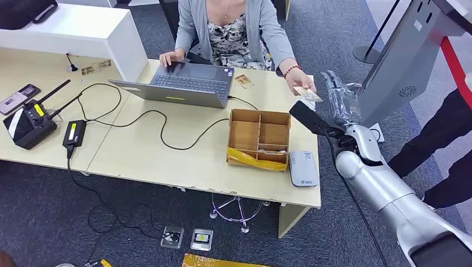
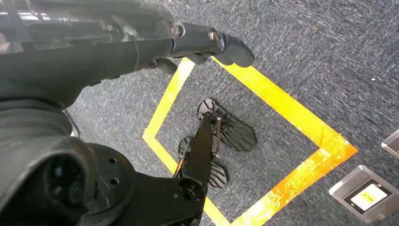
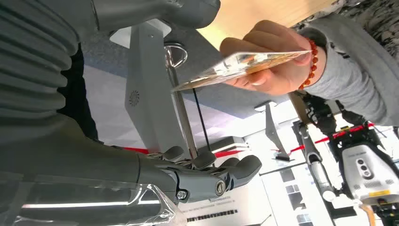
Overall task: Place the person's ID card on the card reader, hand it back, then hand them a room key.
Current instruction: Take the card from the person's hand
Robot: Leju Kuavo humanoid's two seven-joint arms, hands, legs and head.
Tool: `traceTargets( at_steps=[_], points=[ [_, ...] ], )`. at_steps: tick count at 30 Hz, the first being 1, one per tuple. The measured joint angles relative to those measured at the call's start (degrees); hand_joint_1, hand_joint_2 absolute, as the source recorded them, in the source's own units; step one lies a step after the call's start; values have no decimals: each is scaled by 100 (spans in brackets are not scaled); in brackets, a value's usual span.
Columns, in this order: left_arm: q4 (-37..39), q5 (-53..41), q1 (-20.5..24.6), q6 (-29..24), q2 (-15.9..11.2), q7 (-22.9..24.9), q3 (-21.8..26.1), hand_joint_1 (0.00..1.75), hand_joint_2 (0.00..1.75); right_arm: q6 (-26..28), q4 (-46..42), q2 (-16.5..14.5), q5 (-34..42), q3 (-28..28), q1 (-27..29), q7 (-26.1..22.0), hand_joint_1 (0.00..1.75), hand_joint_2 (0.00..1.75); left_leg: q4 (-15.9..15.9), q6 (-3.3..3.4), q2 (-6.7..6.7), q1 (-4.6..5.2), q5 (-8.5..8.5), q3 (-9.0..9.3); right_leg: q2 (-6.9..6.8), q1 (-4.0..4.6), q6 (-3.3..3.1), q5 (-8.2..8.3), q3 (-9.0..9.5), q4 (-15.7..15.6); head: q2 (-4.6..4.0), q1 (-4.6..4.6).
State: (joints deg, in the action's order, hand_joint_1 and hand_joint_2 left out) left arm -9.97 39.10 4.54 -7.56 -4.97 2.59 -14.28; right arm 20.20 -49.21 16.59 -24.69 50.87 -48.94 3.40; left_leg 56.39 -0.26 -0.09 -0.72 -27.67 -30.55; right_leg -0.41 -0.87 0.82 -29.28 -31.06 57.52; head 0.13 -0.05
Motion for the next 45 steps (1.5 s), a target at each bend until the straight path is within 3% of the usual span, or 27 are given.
traceTargets(
  at_steps=[16,20,45],
  points=[
    [0,68,-4,-20,-61,56,-143,0,0,29,248,-182,33,267,-56,-75,0,175,0,0,0,0,0,0,1,0,0,0,-2,0,0,-1],
    [0,83,-5,7,-64,30,-202,0,0,79,300,-182,107,264,-78,-60,175,175,0,0,0,0,0,1,3,0,0,0,-2,-1,0,-1],
    [0,172,-15,-52,-110,58,-485,0,0,167,120,-75,372,242,-73,106,175,175,1,0,3,0,0,2,11,0,0,1,-7,-1,0,1]
  ],
)
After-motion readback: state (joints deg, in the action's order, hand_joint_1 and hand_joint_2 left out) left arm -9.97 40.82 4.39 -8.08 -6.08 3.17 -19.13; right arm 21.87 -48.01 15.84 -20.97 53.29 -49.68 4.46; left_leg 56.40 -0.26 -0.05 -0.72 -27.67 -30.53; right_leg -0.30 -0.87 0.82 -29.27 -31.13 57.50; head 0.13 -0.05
